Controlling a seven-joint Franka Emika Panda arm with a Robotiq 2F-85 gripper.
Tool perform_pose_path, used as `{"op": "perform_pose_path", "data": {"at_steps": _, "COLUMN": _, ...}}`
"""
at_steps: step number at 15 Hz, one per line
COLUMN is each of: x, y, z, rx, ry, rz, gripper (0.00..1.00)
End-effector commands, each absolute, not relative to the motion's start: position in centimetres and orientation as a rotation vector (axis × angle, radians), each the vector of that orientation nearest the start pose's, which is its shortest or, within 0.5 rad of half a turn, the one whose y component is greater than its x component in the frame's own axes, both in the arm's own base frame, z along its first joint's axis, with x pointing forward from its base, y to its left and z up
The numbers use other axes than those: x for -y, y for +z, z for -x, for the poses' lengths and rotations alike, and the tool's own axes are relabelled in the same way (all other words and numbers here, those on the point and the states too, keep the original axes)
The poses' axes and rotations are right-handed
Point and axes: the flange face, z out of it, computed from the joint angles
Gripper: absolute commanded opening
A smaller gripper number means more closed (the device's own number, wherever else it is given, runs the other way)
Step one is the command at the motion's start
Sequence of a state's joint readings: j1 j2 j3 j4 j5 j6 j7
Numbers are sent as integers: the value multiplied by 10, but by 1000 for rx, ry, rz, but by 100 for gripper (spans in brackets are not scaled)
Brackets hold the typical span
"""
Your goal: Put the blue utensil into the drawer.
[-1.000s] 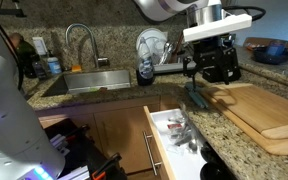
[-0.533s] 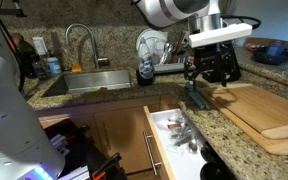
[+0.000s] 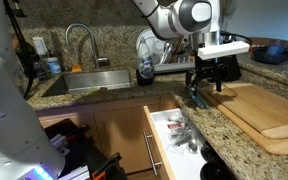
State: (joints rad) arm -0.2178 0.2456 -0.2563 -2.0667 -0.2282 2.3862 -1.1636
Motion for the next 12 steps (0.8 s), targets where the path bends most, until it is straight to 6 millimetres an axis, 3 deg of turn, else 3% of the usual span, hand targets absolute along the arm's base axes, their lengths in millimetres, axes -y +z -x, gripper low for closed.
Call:
{"op": "perform_pose_path", "data": {"at_steps": 1, "x": 270, "y": 300, "z": -541, "rx": 1335, "ry": 255, "rz": 2989, "gripper": 100}}
{"op": "perform_pose_path", "data": {"at_steps": 2, "x": 263, "y": 285, "z": -550, "rx": 1363, "ry": 221, "rz": 2895, "gripper": 100}}
{"op": "perform_pose_path", "data": {"at_steps": 5, "x": 252, "y": 274, "z": -571, "rx": 1391, "ry": 90, "rz": 2750, "gripper": 100}}
{"op": "perform_pose_path", "data": {"at_steps": 6, "x": 246, "y": 279, "z": -555, "rx": 1378, "ry": 130, "rz": 2818, "gripper": 100}}
{"op": "perform_pose_path", "data": {"at_steps": 9, "x": 245, "y": 269, "z": -570, "rx": 1386, "ry": 111, "rz": 2783, "gripper": 100}}
{"op": "perform_pose_path", "data": {"at_steps": 12, "x": 255, "y": 250, "z": -581, "rx": 1277, "ry": 39, "rz": 2879, "gripper": 100}}
